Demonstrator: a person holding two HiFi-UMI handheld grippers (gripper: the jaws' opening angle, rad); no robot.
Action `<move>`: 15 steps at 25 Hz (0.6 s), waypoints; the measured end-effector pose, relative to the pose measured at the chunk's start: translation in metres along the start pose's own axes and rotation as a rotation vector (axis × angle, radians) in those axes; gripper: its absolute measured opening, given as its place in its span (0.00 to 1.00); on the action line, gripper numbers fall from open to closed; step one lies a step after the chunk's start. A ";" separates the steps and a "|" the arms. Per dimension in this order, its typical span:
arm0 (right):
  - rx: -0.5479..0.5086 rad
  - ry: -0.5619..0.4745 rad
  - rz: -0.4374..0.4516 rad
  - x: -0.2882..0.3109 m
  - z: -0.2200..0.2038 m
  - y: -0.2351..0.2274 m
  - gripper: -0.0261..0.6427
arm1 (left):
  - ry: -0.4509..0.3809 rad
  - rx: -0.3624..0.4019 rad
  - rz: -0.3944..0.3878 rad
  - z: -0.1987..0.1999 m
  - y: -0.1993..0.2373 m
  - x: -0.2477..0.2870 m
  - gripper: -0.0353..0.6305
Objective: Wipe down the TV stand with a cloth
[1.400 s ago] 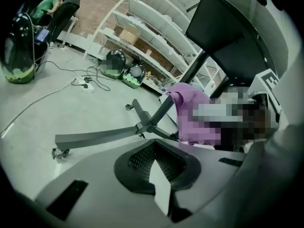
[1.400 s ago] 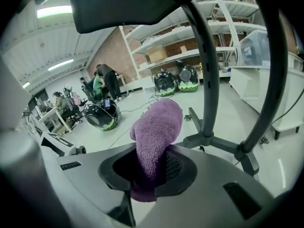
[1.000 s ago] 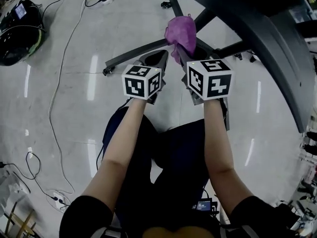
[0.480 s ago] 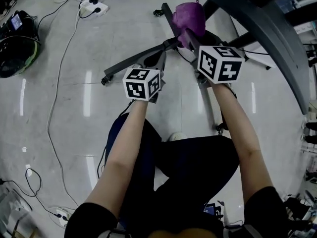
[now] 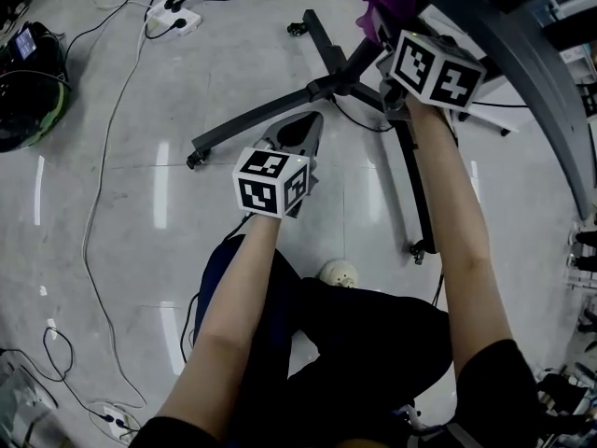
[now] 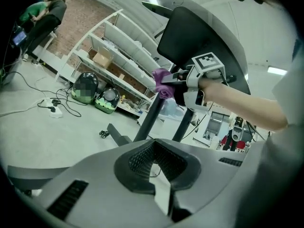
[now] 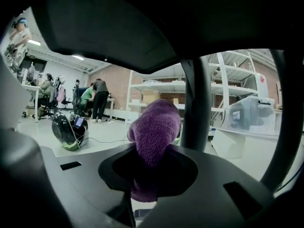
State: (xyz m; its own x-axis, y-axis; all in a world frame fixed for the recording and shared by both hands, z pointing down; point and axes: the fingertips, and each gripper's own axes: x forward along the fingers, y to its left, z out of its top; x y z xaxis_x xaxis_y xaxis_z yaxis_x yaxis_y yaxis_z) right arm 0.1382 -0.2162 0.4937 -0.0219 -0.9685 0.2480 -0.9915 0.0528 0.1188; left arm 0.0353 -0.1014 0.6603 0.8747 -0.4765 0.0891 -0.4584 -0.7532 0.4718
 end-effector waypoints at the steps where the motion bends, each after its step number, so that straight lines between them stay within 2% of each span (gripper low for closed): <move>1: 0.008 -0.011 -0.017 0.004 0.009 -0.005 0.17 | -0.007 -0.018 -0.001 0.001 -0.003 0.000 0.06; 3: 0.045 -0.036 -0.040 0.011 0.024 -0.015 0.17 | -0.017 -0.041 -0.006 0.002 -0.010 0.001 0.06; 9: 0.244 -0.043 -0.026 0.021 0.026 -0.027 0.17 | -0.011 0.011 -0.023 0.000 -0.018 0.003 0.06; 15: 0.283 -0.004 -0.070 0.027 -0.005 -0.036 0.17 | -0.009 0.016 0.007 0.004 -0.004 -0.004 0.06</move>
State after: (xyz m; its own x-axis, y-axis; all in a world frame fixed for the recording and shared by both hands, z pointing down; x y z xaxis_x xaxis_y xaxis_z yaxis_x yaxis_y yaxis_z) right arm 0.1737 -0.2425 0.5008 0.0475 -0.9684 0.2447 -0.9870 -0.0832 -0.1377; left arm 0.0331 -0.0983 0.6545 0.8699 -0.4860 0.0842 -0.4671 -0.7570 0.4569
